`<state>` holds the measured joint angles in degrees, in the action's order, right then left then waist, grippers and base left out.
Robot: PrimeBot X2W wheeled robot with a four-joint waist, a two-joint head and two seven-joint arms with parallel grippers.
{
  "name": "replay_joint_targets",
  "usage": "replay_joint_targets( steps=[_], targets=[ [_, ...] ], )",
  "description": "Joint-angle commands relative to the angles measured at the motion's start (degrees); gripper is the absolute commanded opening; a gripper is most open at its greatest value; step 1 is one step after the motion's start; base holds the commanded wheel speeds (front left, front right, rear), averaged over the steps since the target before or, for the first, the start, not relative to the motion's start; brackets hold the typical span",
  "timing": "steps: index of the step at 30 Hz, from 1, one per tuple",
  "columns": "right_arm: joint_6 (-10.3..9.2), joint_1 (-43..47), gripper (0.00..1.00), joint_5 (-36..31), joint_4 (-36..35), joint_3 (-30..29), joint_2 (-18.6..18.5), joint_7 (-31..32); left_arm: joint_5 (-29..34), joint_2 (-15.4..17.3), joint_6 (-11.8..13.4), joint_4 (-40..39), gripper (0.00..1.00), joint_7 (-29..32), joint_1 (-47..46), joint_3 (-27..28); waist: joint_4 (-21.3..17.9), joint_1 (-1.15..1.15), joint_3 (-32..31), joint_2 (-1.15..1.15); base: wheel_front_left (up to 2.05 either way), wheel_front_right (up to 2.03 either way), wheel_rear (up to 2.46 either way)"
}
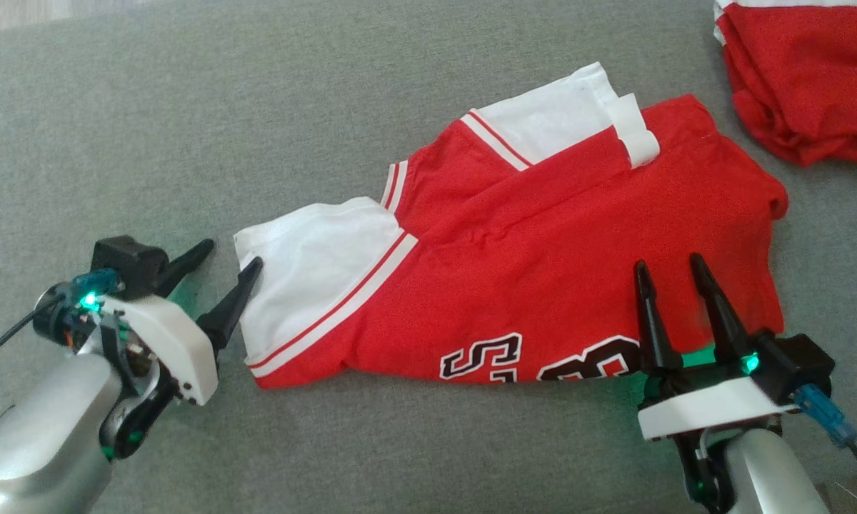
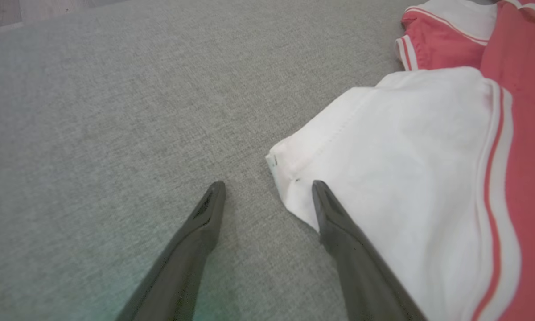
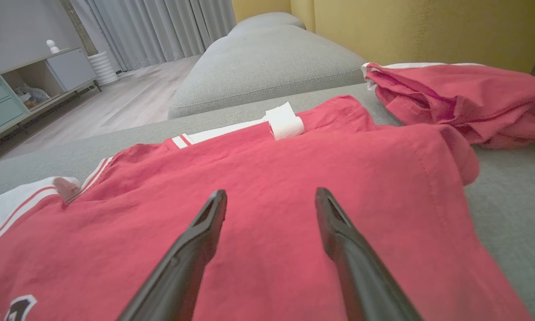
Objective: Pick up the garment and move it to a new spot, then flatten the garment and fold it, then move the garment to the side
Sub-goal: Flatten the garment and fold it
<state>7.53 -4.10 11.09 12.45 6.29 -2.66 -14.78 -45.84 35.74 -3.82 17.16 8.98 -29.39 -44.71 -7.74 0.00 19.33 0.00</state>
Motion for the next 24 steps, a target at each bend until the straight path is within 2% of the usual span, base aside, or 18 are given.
replay_joint_targets(
  steps=[1, 13, 14, 16, 24],
  targets=[
    [-0.04, -0.96, 1.00, -0.03, -1.79, 1.19, -0.21, -0.22, 0.50, 2.59, 0.44, -1.01, 1.00, -0.28, -0.43, 1.80, 0.16, 0.00, 0.12, 0.00, 0.00, 0.00, 0.00],
    [-0.04, -1.89, 1.00, -0.66, -1.53, 1.72, -0.21, -0.22, 1.68, 0.03, 0.09, 2.49, 1.00, -2.13, -3.24, 1.07, -0.97, 0.00, 0.62, 0.00, 0.00, 0.00, 0.00],
    [-0.04, -1.82, 1.00, -0.66, -1.54, 1.68, -0.21, -0.22, 1.74, -0.02, -0.04, 2.80, 0.74, -2.23, -3.32, 0.96, -1.15, 0.00, 0.59, 0.00, 0.00, 0.00, 0.00],
    [-0.04, -1.65, 1.00, -0.66, -1.55, 1.56, -0.21, -0.22, 1.86, -0.06, -0.21, 3.30, 0.02, -2.52, -3.45, 0.80, -1.43, 0.00, 0.54, 0.00, 0.00, 0.00, 0.00],
    [-0.04, -1.54, 1.00, -1.52, -1.25, 1.86, -0.21, -0.22, 5.27, 1.71, 0.38, 2.55, 0.00, -7.59, -5.34, 1.41, -1.42, 0.00, -0.33, 0.00, 0.00, 0.00, 0.00]
  ],
)
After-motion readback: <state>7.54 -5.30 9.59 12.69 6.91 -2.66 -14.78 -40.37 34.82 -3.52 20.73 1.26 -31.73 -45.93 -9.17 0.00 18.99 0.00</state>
